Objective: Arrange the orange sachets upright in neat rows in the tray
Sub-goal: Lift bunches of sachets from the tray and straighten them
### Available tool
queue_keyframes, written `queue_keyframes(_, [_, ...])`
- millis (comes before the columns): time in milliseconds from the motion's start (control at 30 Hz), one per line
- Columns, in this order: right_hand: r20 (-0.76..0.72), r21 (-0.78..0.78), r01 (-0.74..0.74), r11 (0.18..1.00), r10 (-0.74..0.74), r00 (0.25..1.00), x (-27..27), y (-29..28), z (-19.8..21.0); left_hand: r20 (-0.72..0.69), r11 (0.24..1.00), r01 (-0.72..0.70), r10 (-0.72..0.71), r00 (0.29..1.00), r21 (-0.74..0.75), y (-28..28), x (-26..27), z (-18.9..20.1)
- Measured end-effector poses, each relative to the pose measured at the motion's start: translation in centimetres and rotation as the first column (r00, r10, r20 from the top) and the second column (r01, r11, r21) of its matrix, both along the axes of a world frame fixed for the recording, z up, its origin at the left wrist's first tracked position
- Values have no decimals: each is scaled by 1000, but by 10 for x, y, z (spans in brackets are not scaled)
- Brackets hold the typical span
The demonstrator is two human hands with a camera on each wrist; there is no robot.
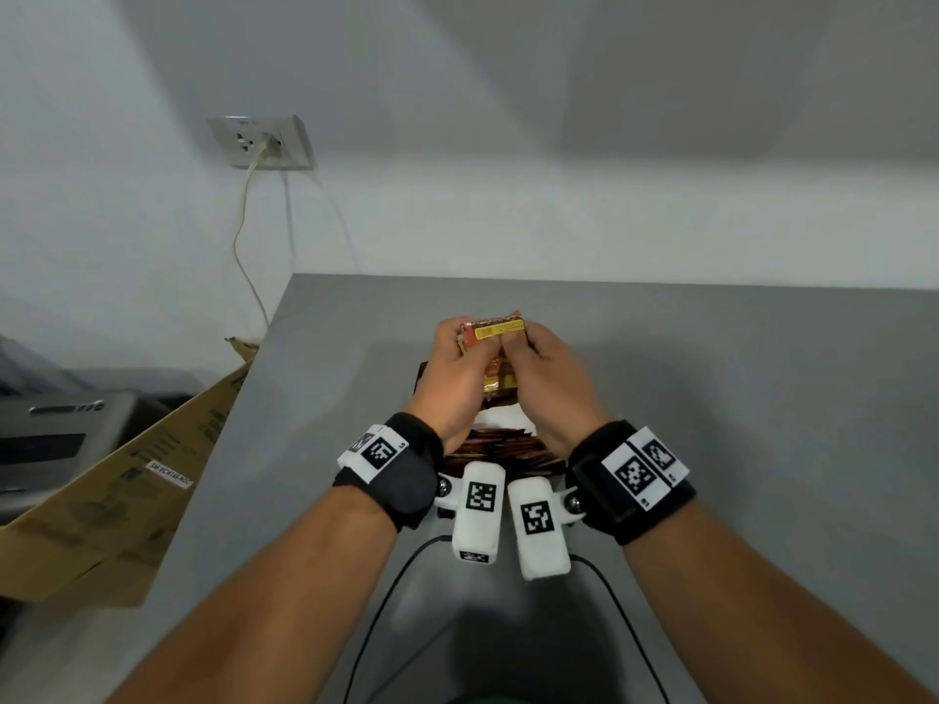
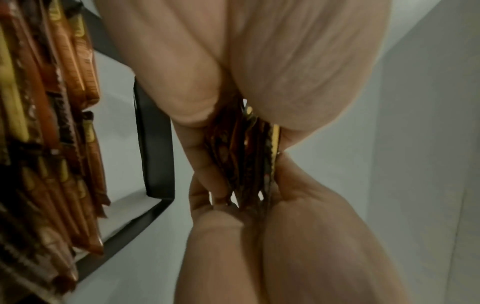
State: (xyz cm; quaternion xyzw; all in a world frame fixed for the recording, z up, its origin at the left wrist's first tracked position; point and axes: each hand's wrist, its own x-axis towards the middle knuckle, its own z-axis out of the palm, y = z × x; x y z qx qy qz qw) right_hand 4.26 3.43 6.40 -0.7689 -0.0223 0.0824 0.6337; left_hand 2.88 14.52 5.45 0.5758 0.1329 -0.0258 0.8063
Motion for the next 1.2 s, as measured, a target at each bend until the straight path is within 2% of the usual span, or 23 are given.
queue_keyframes(100, [-99,95,-172,981,181,978,1,-21,0,-12,999,46,-46,999,3,4,-4,2])
queue_keyframes(233, [-82,-61,-299,952,294,952,-2,-38,4,-14,991,129,-130,991,-21,5,-9,3])
queue_keyframes(333, [-74,-88,-323,942,317,945,-7,-38,6,-22,987,139,-141,990,-85,2,-12,6])
queue_keyframes(400, [-100,36,-300,953,302,948,-9,-40,8,-22,986,90,-94,995,-139,8,-14,6])
queue_keyframes(467, [-165,268,-245,932,295,941,-12,-40,10,-28,968,58,-67,997,-243,12,-17,5])
queue_keyframes(533, [-198,410,-215,887,316,928,-16,-35,11,-8,917,160,-175,985,-365,9,-23,6])
queue_keyframes(567, [-187,393,-227,891,319,929,-18,-33,11,1,893,185,-203,979,-409,5,-27,6])
queue_keyframes(600, [-158,312,-255,915,315,936,-20,-31,13,9,872,182,-200,980,-454,2,-28,5])
queue_keyframes(667, [-58,12,-341,940,341,938,-20,-31,15,52,834,175,-173,983,-523,-1,-30,1])
queue_keyframes(700, [-2,-144,-363,921,366,930,-19,-32,14,66,825,168,-157,985,-540,-1,-31,0])
queue_keyframes(767, [112,-439,-300,847,383,917,-16,-36,11,65,829,153,-140,988,-538,1,-30,0])
queue_keyframes(800, [160,-513,-249,822,377,912,-16,-38,11,48,836,145,-141,989,-529,2,-30,0])
queue_keyframes(833, [191,-507,-237,829,376,907,-16,-40,13,20,848,133,-143,989,-514,4,-29,0])
queue_keyframes(900, [207,-410,-321,854,430,878,-17,-44,21,-32,866,126,-162,986,-484,4,-30,1])
queue_keyframes(933, [210,-452,-365,814,495,843,-18,-44,27,-50,872,129,-172,984,-472,3,-31,0])
queue_keyframes(1033, [162,-708,-373,599,653,740,-16,-41,38,-48,863,163,-210,976,-479,1,-34,4])
queue_keyframes(1067, [145,-734,-368,571,661,736,-16,-39,39,-25,842,191,-235,972,-505,0,-36,6])
queue_keyframes(1200, [200,-758,-345,553,701,684,-14,-35,38,47,786,240,-260,964,-569,3,-41,10])
